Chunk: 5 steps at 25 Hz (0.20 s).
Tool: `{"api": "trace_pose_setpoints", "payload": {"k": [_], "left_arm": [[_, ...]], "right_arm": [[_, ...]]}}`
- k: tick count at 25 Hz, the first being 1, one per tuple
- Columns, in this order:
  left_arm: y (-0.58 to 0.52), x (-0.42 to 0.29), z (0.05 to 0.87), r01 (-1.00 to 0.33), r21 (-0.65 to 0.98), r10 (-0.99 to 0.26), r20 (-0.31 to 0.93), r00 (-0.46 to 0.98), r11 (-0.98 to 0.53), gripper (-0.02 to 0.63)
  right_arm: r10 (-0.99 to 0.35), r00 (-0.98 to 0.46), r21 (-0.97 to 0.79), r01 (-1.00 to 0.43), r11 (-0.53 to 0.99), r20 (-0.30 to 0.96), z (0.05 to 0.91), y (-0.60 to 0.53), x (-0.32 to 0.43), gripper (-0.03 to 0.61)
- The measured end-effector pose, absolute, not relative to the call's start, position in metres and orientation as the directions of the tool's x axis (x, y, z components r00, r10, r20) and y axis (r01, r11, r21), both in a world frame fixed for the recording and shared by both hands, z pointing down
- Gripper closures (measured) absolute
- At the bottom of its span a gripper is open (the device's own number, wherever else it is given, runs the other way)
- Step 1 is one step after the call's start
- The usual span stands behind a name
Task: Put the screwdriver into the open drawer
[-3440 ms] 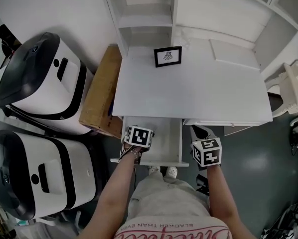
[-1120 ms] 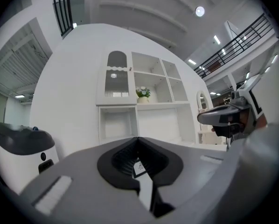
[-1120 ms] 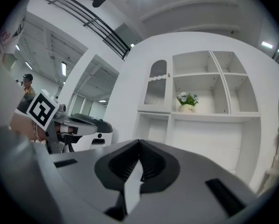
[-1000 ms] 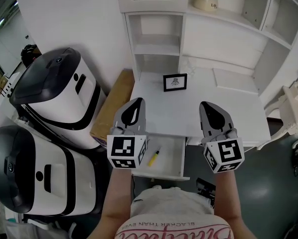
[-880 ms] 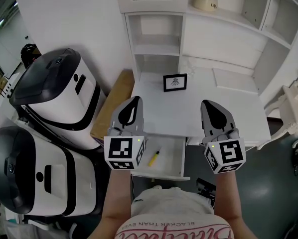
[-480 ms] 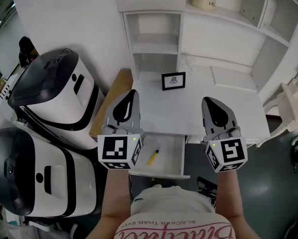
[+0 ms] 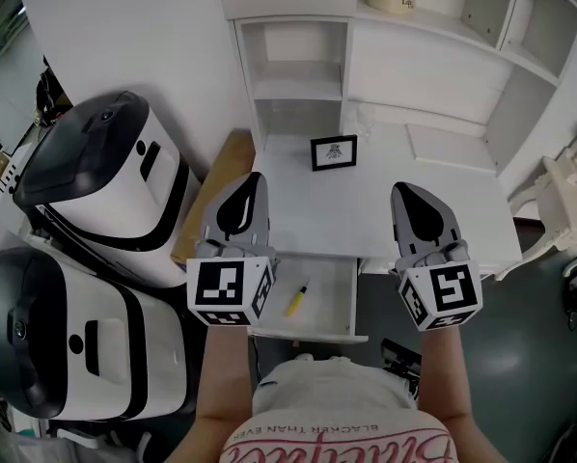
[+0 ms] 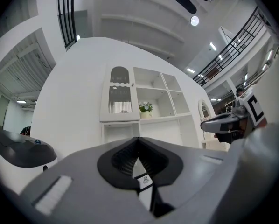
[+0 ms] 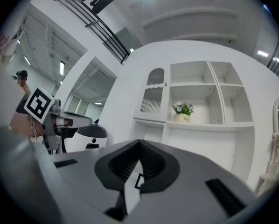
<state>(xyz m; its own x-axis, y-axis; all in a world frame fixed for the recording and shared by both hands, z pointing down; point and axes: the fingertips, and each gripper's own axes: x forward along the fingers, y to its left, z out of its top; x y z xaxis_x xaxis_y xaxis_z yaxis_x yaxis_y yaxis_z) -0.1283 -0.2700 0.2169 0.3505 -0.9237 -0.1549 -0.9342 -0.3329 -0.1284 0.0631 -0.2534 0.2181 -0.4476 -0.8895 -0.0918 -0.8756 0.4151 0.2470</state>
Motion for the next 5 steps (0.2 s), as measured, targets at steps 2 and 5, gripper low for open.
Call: {"api": "trace_pose_setpoints", "payload": {"k": [2,5], "left_arm": [[-0.2699,-0.1285,0.218,-0.934,-0.126,-0.924,-0.154,0.351,-0.334,0.603],[-0.2699,-0.1294,0.2179,-0.935,-0.122,-0.924,-0.155,0.35,-0.334,0.603]], "right_arm": [[-0.889,-0.448,0.245,-0.876,0.415,-0.093,0.2176,-0.2533,0.0636,0.572],[-0.89,-0.446,0.243,-0.877,0.413,-0.095,0.2173,-0.2531,0.0644,0.572]]}}
